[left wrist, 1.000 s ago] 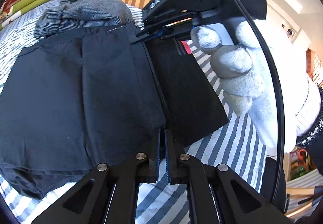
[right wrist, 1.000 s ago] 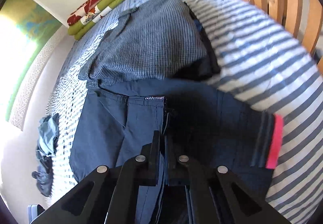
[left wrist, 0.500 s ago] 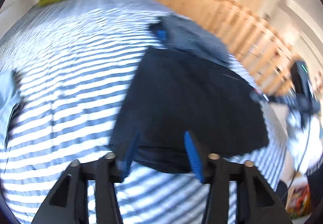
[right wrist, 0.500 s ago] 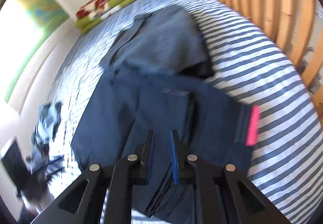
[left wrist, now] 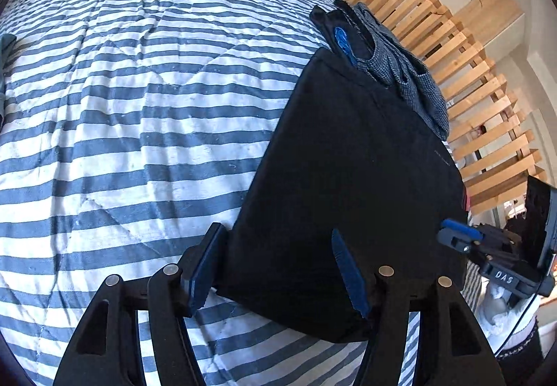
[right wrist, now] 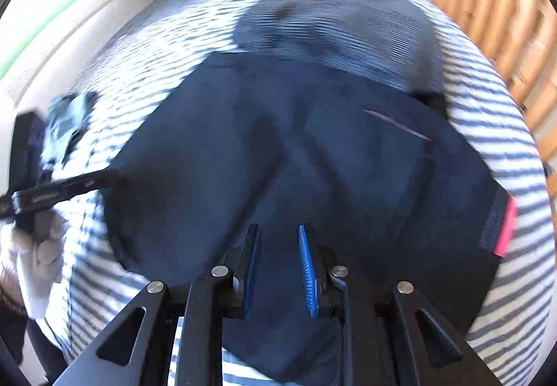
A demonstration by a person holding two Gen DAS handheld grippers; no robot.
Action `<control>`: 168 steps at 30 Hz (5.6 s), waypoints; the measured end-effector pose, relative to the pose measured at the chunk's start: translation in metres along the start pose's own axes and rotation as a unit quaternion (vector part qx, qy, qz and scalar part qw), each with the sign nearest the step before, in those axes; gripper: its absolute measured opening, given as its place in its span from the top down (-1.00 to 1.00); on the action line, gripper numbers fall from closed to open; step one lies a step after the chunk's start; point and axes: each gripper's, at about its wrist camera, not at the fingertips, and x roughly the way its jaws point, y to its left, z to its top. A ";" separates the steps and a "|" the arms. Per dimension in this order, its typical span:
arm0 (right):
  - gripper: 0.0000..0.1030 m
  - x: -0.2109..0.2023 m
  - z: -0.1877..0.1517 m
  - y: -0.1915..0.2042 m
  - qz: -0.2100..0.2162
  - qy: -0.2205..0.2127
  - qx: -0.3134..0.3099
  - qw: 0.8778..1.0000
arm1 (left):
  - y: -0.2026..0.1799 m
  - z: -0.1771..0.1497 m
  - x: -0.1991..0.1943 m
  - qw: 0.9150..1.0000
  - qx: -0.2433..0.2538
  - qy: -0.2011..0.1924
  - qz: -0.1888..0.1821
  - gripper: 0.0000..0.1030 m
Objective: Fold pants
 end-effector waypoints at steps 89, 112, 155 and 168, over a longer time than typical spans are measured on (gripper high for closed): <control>0.06 -0.104 -0.107 -0.208 0.028 -0.055 0.243 0.968 | -0.271 -0.017 0.062 0.987 0.150 0.053 -0.039 -0.02; 0.10 -0.044 -0.108 -0.179 0.160 -0.028 0.262 0.951 | -0.251 -0.022 0.099 0.987 0.058 0.116 -0.096 0.66; -0.08 -0.023 -0.110 -0.043 0.040 0.003 0.116 0.992 | -0.191 -0.155 -0.011 0.990 0.102 0.059 0.080 -0.05; 0.40 -0.018 -0.098 -0.020 0.040 0.026 0.066 0.997 | -0.193 -0.151 -0.010 0.991 0.112 0.030 0.072 0.67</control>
